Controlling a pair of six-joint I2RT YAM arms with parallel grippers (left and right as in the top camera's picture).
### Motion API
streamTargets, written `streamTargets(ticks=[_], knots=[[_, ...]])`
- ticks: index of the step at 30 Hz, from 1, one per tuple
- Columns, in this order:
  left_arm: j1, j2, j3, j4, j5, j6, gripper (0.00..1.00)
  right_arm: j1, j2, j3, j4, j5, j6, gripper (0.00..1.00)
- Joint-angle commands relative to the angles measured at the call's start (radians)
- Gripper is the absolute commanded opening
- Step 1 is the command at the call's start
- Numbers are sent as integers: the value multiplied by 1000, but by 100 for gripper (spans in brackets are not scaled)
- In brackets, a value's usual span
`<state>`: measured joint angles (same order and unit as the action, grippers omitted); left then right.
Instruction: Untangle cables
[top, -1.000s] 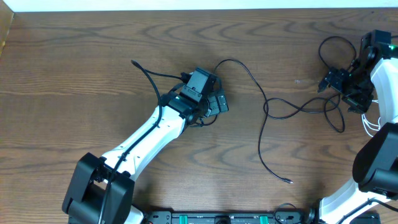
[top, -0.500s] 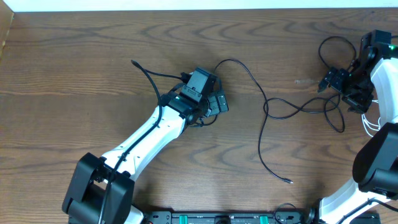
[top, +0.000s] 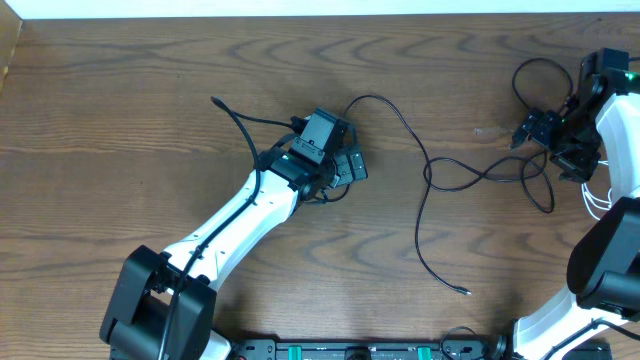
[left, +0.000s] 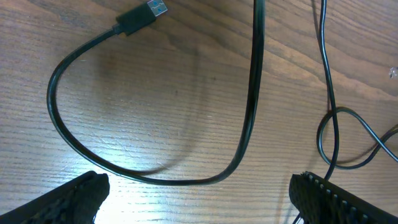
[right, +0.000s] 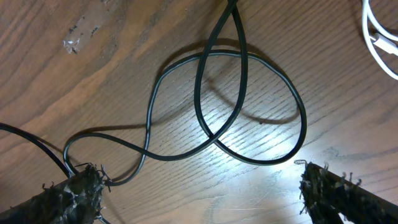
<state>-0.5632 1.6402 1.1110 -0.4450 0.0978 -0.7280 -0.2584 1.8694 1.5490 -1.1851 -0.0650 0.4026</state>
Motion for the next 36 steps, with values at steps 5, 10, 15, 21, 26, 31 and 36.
streamTargets(ticks=[5,10,15,21,26,31,36], knots=[[2,6,6,-3,-21,18,98,4,-14,-5,0,-5,11,99],[2,6,6,-3,-21,18,98,5,-34,-5,0,-5,11,99],[2,6,6,-3,-21,18,98,4,-35,-5,0,-5,11,99],[2,6,6,-3,-21,18,98,4,-54,-5,0,-5,11,99],[2,6,6,-3,-21,18,98,4,-140,-5,0,-5,11,99],[2,6,6,-3,-21,18,98,4,-300,-5,0,-5,11,99],[2,6,6,-3,-21,18,98,5,-453,-5,0,-5,11,99]])
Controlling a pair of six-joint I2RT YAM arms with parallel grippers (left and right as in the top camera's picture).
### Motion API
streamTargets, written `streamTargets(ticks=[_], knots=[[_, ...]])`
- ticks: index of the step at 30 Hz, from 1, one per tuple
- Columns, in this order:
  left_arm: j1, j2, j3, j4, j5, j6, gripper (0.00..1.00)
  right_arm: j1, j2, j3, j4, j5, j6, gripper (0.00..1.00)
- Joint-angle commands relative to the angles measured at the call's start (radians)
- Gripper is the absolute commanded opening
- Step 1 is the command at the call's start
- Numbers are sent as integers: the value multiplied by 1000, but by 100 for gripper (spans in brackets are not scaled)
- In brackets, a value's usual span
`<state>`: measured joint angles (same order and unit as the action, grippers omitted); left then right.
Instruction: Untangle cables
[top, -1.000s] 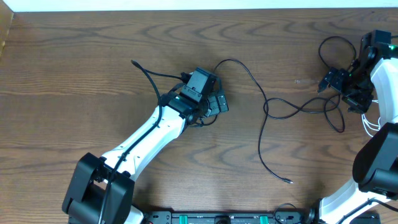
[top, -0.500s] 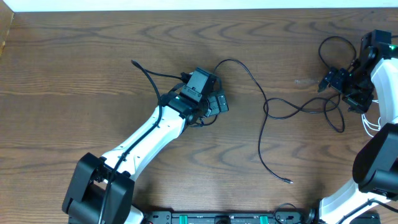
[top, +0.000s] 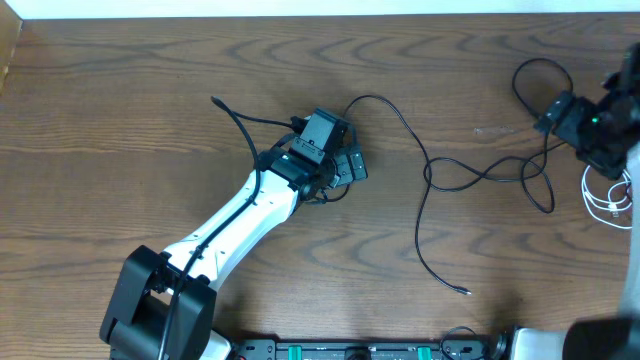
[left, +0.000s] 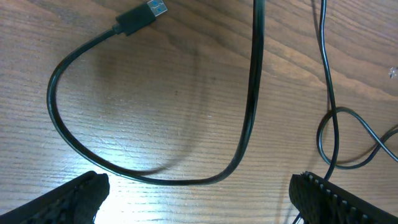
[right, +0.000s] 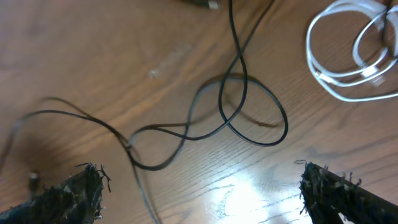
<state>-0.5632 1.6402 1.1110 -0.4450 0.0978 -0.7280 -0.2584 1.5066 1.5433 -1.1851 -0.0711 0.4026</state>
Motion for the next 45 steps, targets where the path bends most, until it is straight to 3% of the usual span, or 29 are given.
streamTargets(ticks=[1,16,24,30,35,45], knots=[[2,6,6,-3,-21,18,98,5,-116,1,0,1,11,99],[2,6,6,-3,-21,18,98,11,-459,1,-2,1,11,99],[2,6,6,-3,-21,18,98,179,-537,0,-37,14,8,99],[2,6,6,-3,-21,18,98,257,-560,-23,-23,134,1,99],[2,6,6,-3,-21,18,98,266,-606,-153,106,140,0,99],[2,6,6,-3,-21,18,98,310,-730,-581,611,76,-72,99]])
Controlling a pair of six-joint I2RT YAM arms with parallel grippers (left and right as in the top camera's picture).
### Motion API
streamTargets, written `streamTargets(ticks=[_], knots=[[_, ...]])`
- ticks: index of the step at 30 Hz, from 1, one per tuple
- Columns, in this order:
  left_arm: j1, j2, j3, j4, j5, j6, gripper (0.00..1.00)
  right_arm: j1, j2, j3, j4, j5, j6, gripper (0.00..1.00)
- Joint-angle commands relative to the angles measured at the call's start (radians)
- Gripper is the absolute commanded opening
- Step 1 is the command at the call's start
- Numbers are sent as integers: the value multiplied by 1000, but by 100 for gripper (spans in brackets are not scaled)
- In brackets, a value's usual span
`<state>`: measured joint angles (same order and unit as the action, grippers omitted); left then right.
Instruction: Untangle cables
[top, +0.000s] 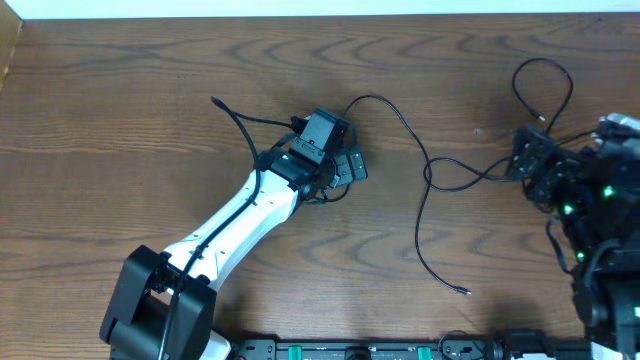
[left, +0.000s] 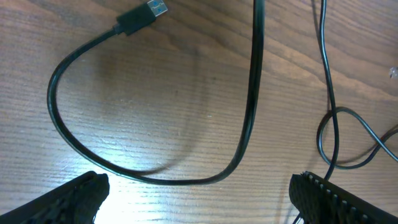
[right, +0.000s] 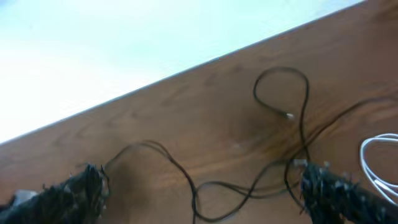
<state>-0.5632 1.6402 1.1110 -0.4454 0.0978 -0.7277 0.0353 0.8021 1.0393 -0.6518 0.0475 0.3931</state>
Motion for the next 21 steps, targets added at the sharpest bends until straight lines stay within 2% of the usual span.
streamTargets(ticks=[1,5,10,21], knots=[[2,6,6,-3,-21,17,98,19,-32,-109,131,-66,-83,99],[2,6,6,-3,-21,17,98,31,-63,-241,385,-174,-167,99],[2,6,6,-3,-21,17,98,52,-121,-391,613,-188,-186,99],[2,6,6,-3,-21,17,98,58,-274,-635,766,-93,-185,99]])
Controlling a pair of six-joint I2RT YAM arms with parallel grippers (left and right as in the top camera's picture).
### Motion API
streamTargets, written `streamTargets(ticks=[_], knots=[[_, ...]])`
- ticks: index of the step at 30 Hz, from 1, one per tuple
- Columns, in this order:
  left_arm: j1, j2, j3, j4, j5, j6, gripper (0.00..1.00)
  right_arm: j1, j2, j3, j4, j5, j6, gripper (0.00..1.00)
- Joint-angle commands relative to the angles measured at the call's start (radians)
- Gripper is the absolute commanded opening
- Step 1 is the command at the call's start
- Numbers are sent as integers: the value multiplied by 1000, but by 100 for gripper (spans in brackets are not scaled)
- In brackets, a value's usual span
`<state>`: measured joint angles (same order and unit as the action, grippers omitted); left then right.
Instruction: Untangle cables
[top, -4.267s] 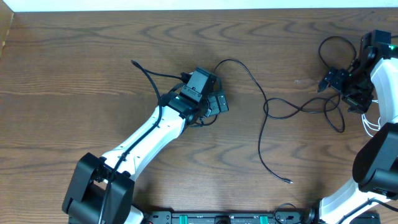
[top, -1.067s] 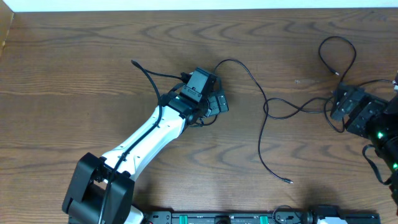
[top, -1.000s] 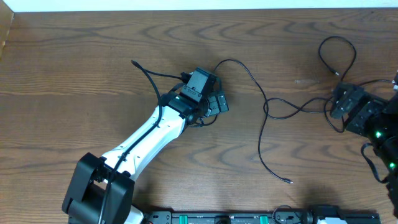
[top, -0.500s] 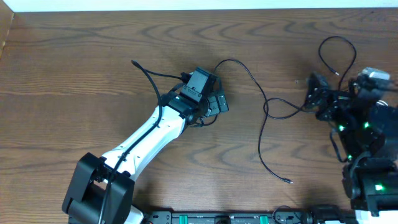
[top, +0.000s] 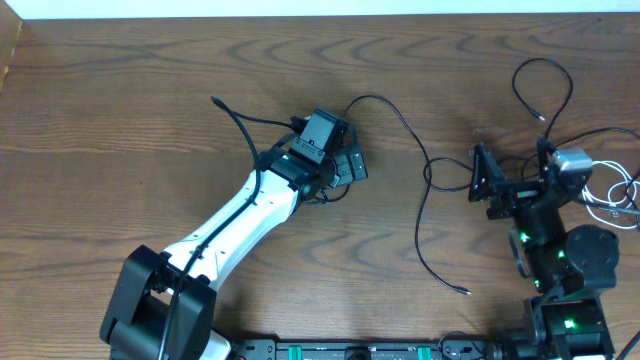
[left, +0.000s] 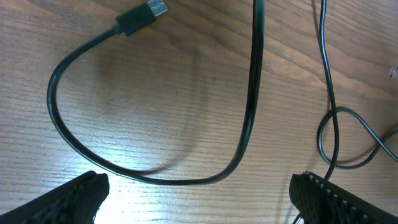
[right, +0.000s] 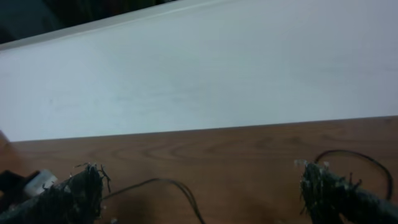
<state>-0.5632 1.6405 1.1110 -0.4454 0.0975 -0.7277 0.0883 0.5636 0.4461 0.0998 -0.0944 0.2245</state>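
A thick black USB cable (left: 245, 124) lies in a U-shaped loop under my left gripper (left: 199, 182), its blue-tipped plug (left: 144, 15) at the top. The left gripper (top: 343, 160) is open and low over the table, holding nothing. A thin black cable (top: 422, 215) runs from mid-table to the right, with a loop (top: 543, 88) at the far right. My right gripper (top: 512, 168) is open and empty, lifted and tilted up at the front right. In its view the thin cable (right: 177, 184) shows between the fingers (right: 74, 193).
A coiled white cable (top: 612, 203) lies at the table's right edge beside the right arm. The thin cable's free end (top: 465, 292) rests near the front. A white wall (right: 205, 74) rises behind the table's far edge.
My right arm has drawn back toward the front edge and tilted up further, so its camera now faces the wall. The left gripper and the cables have not moved.
My right gripper stood open low over the thin cable's crossed loops at the far right. Then it was higher above them, then drawn back toward the front and tilted up, and now more so. The left gripper stayed open over the thick cable throughout.
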Motion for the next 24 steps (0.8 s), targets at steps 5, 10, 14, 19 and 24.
streamTargets(ticks=[5,10,14,19,24], knots=[[2,5,6,-3,-20,17,98,5,-109,-129,71,59,-15,99],[2,5,6,-3,-21,17,98,5,-205,-233,157,60,-13,99],[2,5,6,-3,-20,17,98,5,-272,-312,247,60,-12,99],[2,5,6,-3,-20,17,98,11,-370,-404,303,62,-13,99],[2,5,6,-3,-20,17,98,37,-493,-441,215,92,-13,99]])
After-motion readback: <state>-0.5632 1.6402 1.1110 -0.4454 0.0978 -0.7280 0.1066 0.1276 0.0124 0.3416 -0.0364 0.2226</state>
